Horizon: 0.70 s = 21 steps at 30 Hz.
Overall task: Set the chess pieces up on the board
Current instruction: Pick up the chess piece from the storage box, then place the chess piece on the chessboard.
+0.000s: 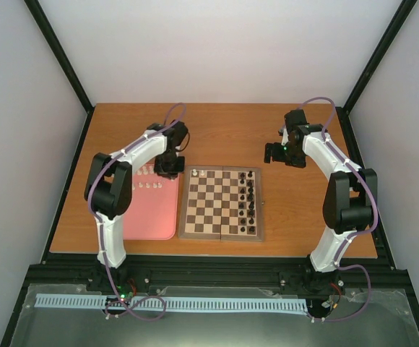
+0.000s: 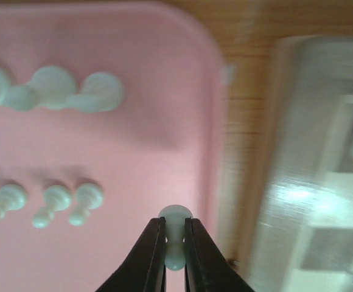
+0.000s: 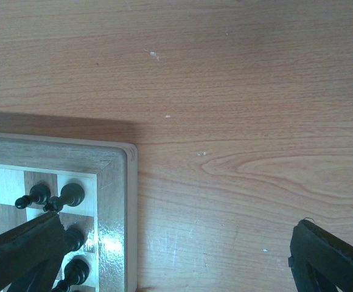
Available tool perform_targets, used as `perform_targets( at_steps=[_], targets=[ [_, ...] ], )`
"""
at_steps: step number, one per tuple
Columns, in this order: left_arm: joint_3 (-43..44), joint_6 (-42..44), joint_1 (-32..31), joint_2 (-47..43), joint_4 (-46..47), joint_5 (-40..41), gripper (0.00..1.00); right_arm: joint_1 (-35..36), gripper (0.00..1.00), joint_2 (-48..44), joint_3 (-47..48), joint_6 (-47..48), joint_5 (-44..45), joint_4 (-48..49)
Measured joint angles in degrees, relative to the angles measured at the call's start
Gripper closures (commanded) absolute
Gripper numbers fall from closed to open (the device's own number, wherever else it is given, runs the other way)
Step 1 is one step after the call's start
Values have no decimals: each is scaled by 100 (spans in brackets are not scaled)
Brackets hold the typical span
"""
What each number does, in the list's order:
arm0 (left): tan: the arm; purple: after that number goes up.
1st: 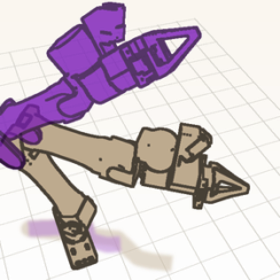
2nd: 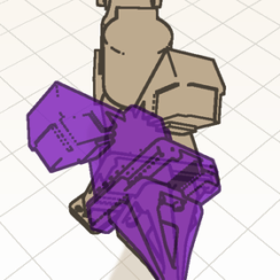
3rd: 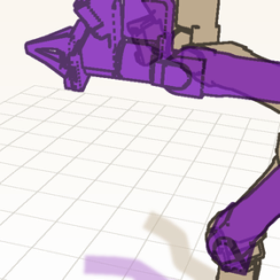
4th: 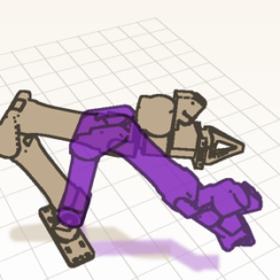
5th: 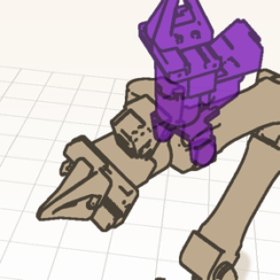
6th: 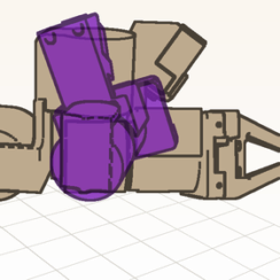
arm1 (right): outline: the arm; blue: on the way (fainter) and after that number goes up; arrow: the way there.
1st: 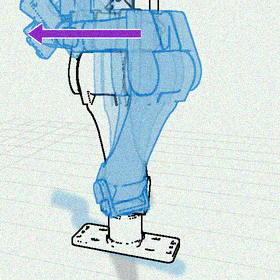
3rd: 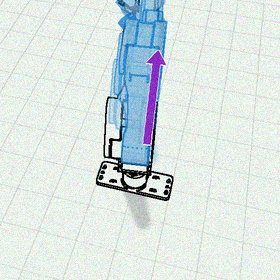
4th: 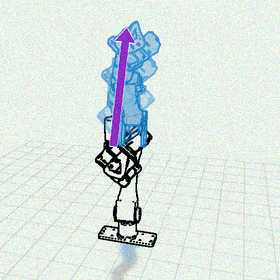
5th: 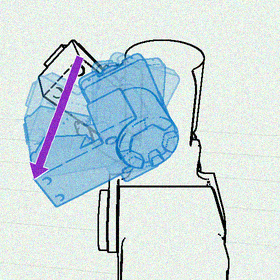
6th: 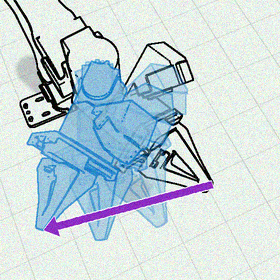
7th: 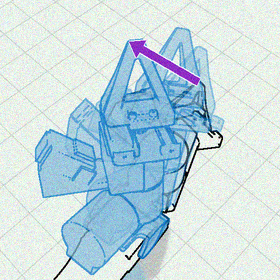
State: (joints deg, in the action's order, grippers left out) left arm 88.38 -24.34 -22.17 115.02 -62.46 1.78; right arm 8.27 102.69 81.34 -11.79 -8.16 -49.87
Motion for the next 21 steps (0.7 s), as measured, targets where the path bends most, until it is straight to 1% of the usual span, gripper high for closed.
perform_targets(
  at_steps=[6, 9, 15, 21],
  targets=[
    [997, 66, -699, 0, -426, -142, 96, 0, 0, 0, 0, 0, 0, 0],
    [1314, 70, -986, 0, -557, -339, 95, 0, 0, 0, 0, 0, 2, -2],
    [1377, 83, -1351, 125, -649, -516, 96, 0, 0, 0, -7, 0, 20, 0],
    [1366, 85, -1401, 393, -612, -516, 95, 0, 0, 0, -13, 0, 57, -2]
  ],
)
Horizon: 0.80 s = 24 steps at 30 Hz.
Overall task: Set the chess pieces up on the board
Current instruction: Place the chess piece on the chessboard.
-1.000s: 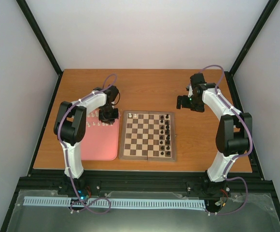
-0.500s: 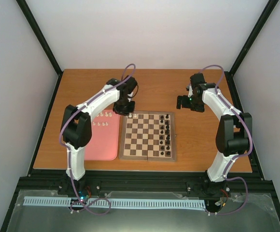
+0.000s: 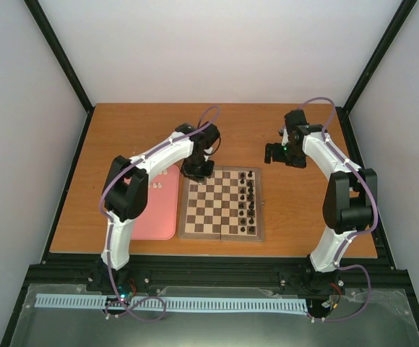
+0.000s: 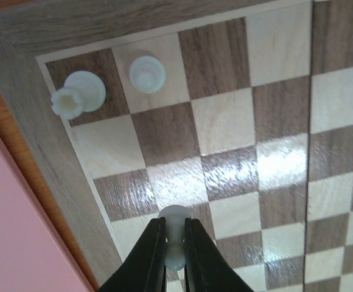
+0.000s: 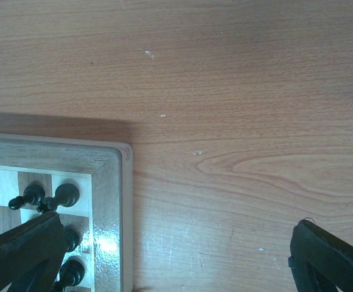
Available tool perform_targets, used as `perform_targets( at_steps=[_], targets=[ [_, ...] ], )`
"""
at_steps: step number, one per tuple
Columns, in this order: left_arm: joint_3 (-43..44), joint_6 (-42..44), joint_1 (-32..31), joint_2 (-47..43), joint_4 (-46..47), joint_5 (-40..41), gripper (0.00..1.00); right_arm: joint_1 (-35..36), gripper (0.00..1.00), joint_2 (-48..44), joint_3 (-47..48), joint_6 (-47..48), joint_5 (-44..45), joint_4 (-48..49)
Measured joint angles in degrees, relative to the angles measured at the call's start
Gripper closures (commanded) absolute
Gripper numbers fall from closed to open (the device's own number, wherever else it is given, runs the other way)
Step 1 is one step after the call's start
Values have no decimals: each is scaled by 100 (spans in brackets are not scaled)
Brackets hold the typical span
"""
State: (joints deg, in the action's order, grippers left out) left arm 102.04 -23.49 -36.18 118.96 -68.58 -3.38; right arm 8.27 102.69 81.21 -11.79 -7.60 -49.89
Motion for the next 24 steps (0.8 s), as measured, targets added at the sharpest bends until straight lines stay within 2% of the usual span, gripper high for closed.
perform_targets(
  at_steps=[12, 24],
  targets=[
    [94, 0, 0, 444, 168, 70, 95, 0, 0, 0, -7, 2, 52, -2],
    [144, -2, 0, 476, 269, 197, 95, 0, 0, 0, -7, 2, 50, -2]
  ],
)
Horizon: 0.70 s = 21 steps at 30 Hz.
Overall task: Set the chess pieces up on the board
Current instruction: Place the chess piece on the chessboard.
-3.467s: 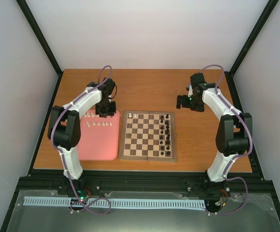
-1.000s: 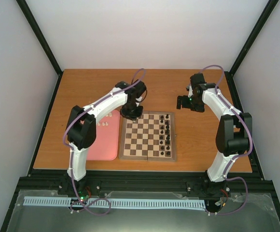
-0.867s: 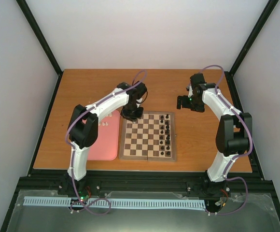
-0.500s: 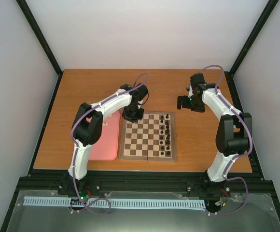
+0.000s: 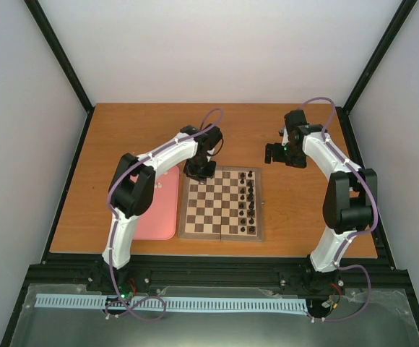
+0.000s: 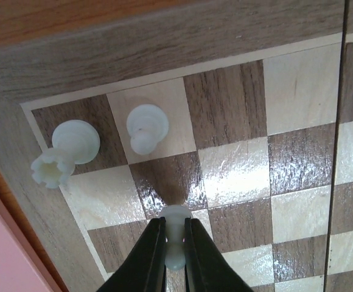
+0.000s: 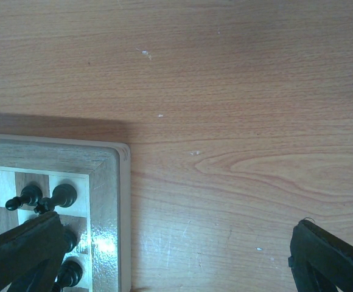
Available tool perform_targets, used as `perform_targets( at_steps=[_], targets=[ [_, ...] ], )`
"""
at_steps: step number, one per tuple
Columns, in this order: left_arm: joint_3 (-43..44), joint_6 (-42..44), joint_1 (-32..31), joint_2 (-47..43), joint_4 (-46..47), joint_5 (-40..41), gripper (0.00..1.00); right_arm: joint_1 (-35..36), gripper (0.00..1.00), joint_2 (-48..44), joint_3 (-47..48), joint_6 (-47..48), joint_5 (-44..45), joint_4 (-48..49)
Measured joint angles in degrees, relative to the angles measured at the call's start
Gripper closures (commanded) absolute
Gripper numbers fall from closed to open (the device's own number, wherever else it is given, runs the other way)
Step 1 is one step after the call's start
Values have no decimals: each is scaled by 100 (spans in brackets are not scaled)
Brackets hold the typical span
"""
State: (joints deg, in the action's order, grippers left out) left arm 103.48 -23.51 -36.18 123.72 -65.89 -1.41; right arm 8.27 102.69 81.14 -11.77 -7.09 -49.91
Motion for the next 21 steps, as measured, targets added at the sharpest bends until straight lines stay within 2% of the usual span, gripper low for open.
perform_targets(
  at_steps=[18, 21],
  targets=[
    [103, 0, 2, 109, 39, 122, 94, 0, 0, 0, 0, 0, 2, 0],
    [105, 0, 2, 118, 39, 122, 90, 0, 0, 0, 0, 2, 2, 0]
  ],
)
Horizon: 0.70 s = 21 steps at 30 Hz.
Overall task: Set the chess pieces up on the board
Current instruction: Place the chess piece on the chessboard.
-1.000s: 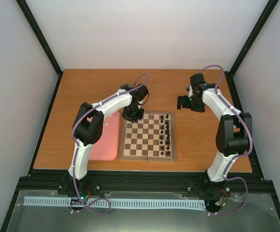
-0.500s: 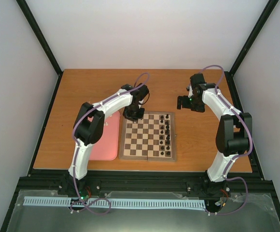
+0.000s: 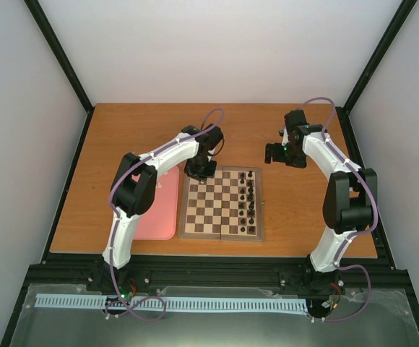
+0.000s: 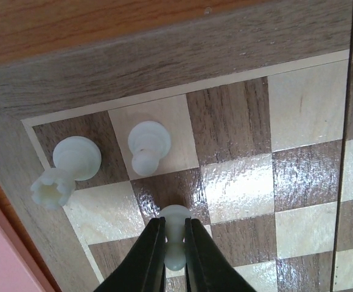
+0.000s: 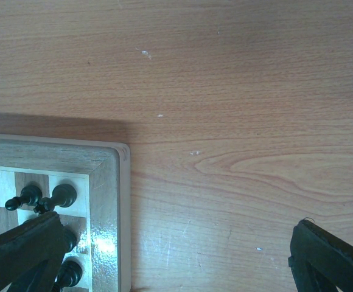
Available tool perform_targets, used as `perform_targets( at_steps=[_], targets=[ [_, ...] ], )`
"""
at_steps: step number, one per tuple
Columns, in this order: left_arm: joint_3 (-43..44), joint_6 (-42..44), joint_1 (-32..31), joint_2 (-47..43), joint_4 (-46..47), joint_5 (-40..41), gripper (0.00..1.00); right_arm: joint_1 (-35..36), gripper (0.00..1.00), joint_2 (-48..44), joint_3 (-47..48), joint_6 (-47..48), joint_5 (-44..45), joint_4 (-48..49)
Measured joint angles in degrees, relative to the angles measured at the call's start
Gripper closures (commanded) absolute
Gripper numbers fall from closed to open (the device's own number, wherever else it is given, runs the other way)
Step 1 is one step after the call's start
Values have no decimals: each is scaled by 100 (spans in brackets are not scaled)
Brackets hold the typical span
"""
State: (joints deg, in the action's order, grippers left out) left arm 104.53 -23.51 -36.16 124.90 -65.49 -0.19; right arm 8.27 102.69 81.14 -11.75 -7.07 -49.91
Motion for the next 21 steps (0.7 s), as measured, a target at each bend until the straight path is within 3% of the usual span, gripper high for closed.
perform_targets(
  at_steps=[21],
  targets=[
    [4, 4, 24, 63, 11, 50, 89, 0, 0, 0, 0, 17, 0, -2]
  ],
)
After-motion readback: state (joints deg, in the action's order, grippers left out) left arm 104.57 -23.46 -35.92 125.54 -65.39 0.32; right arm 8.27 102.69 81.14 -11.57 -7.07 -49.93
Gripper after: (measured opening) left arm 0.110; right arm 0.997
